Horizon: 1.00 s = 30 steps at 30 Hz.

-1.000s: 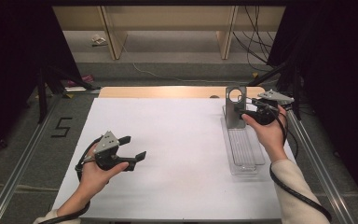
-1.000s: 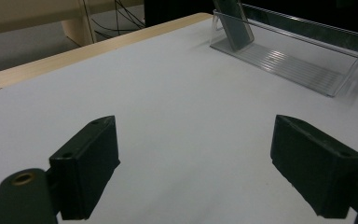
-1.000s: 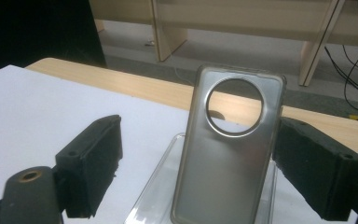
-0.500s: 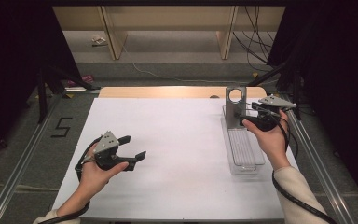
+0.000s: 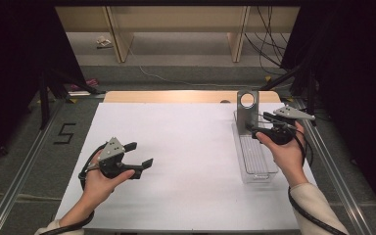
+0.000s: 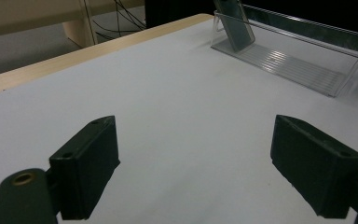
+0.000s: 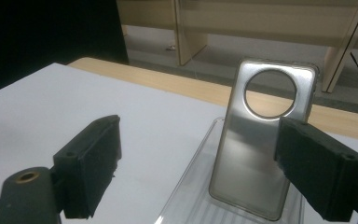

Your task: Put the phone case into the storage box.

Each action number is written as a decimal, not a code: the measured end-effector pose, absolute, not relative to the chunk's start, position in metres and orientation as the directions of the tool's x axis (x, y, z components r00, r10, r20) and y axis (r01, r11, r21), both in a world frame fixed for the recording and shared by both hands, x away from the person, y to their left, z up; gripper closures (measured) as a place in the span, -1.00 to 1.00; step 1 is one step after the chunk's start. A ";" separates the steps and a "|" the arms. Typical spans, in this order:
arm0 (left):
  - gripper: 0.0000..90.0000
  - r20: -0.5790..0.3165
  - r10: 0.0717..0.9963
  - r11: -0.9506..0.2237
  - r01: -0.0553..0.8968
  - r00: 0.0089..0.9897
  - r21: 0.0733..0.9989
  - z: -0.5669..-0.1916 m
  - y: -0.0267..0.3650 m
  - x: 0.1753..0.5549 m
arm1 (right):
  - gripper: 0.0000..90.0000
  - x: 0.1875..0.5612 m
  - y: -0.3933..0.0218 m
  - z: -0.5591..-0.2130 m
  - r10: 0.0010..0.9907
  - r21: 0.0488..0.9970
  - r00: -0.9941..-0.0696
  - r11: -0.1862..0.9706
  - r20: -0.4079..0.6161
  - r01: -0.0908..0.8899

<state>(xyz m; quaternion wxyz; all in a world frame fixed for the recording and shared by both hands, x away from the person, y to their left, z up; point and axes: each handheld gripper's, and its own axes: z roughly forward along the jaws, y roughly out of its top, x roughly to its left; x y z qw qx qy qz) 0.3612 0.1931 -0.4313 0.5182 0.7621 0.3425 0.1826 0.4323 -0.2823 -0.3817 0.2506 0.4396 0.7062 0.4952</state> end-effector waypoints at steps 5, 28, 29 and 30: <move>-0.67 -0.075 0.711 -0.231 0.333 0.699 0.914 -0.431 0.193 0.361 | -0.64 0.426 -0.278 -0.385 0.859 0.918 -0.505 0.134 0.079 0.372; -0.67 -0.070 0.711 -0.232 0.328 0.700 0.916 -0.430 0.194 0.361 | -0.64 0.395 -0.269 -0.388 0.822 0.925 -0.565 0.161 0.068 0.345; -0.67 -0.071 0.711 -0.232 0.328 0.700 0.916 -0.431 0.194 0.361 | -0.64 0.393 -0.268 -0.389 0.820 0.924 -0.568 0.163 0.068 0.347; -0.67 -0.070 0.711 -0.233 0.329 0.700 0.915 -0.431 0.194 0.361 | -0.64 0.392 -0.268 -0.390 0.818 0.923 -0.571 0.168 0.066 0.347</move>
